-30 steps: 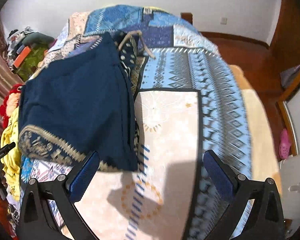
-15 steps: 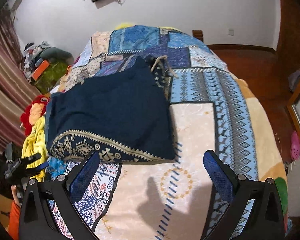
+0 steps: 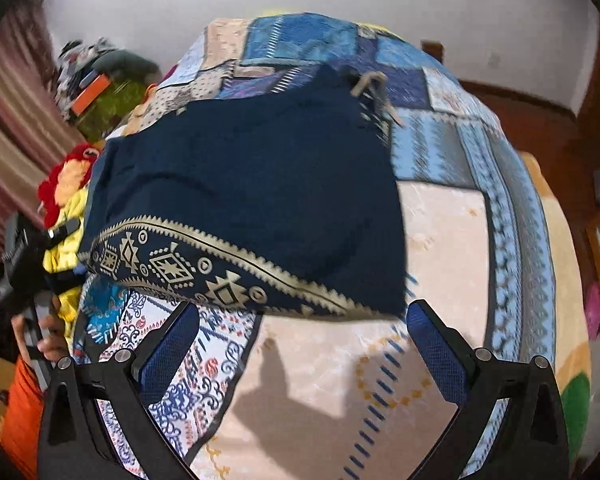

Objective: Fold large clothes

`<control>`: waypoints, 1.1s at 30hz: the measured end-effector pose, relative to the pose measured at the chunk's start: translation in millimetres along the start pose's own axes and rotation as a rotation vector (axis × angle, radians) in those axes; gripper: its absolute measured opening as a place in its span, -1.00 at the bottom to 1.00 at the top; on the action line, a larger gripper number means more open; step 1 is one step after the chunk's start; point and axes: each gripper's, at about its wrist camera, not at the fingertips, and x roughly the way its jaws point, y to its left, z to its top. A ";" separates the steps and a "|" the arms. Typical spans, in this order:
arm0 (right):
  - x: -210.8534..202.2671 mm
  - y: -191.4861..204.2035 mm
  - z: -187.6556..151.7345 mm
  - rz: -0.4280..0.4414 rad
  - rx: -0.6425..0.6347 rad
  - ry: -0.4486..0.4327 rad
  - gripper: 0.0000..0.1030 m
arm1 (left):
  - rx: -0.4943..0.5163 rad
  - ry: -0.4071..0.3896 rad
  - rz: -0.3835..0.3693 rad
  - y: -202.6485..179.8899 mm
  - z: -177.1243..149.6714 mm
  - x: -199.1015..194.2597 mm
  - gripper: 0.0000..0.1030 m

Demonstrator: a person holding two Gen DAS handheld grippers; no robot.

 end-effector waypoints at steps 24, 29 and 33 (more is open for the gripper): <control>103.8 111.9 68.9 -0.139 -0.216 -0.056 1.00 | -0.021 -0.201 0.115 -1.4 67.5 0.6 -0.68; 110.0 117.0 60.4 -0.098 -0.241 -0.047 1.00 | 0.163 -0.178 0.051 -83.0 88.9 -3.4 -0.70; 86.4 90.8 65.5 -0.003 -0.187 -0.004 1.00 | 0.312 -0.163 0.011 -156.6 78.2 -1.3 -0.70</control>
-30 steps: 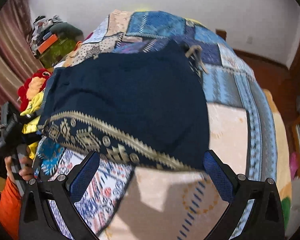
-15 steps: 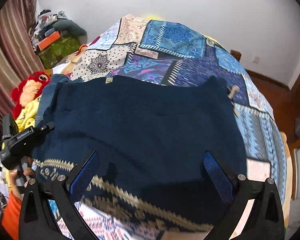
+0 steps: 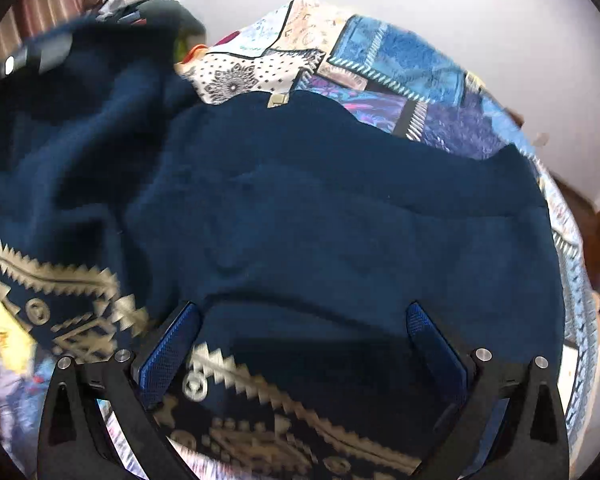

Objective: Fold large clothes

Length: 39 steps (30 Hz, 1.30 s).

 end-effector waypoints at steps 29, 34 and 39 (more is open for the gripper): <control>-181.2 -150.4 -87.0 -0.153 0.180 -0.215 1.00 | 0.505 0.472 0.028 -162.3 -107.9 67.0 0.39; -165.7 -116.8 -60.6 -0.011 0.175 -0.237 1.00 | 0.548 0.336 0.214 -124.9 -83.6 29.1 0.65; -110.7 -97.0 -48.2 0.064 0.158 -0.149 1.00 | 0.524 0.412 0.290 -71.8 -83.3 46.4 0.65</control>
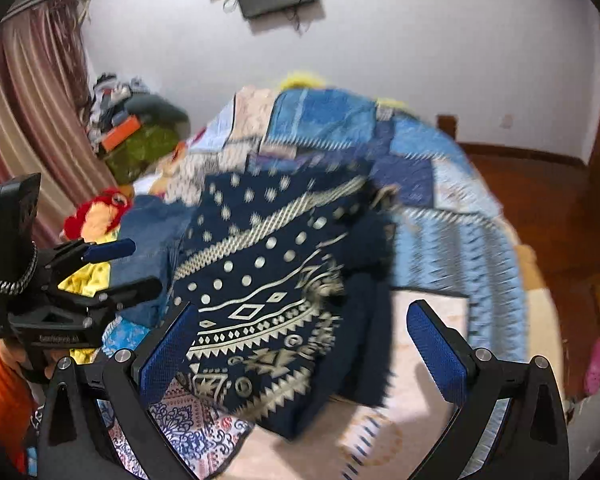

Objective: Fold large clothes

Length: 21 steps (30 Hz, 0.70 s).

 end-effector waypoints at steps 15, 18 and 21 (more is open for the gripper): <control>27.7 -67.5 -57.7 -0.046 0.115 0.228 1.00 | 0.002 0.046 0.010 -10.1 -43.1 30.0 0.75; 6.3 -63.7 -45.0 -0.048 0.093 0.177 1.00 | 0.011 0.014 0.037 -8.5 -35.5 15.8 0.75; -9.4 -55.4 -25.2 0.001 0.076 0.106 1.00 | -0.005 -0.022 0.033 -2.0 -21.2 5.7 0.75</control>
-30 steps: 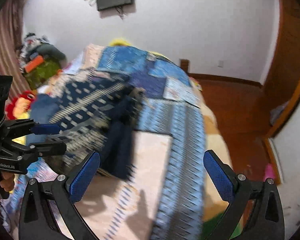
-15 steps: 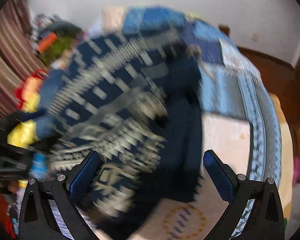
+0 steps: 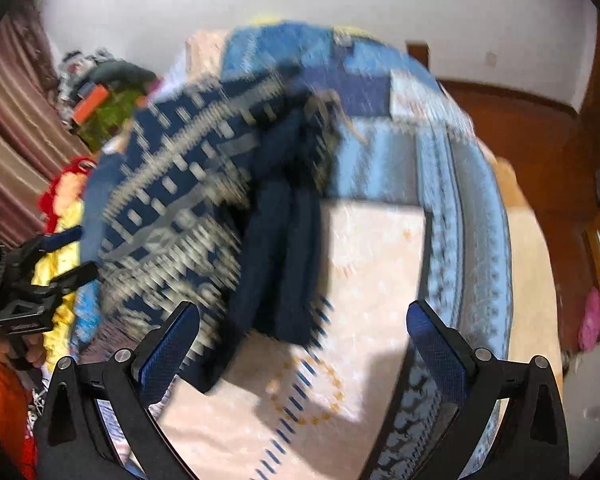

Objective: Fold large clothes

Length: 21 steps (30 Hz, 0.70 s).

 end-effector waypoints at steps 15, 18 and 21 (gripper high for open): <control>134.7 -25.2 74.9 0.242 0.117 0.113 1.00 | -0.266 0.077 -0.259 58.5 59.5 106.5 1.00; 143.3 -25.5 81.6 0.279 0.123 0.091 1.00 | -0.334 0.102 -0.360 67.8 60.8 125.6 1.00; 148.1 -20.2 86.9 0.315 0.134 0.078 0.91 | -0.366 0.087 -0.399 71.1 61.1 131.0 0.98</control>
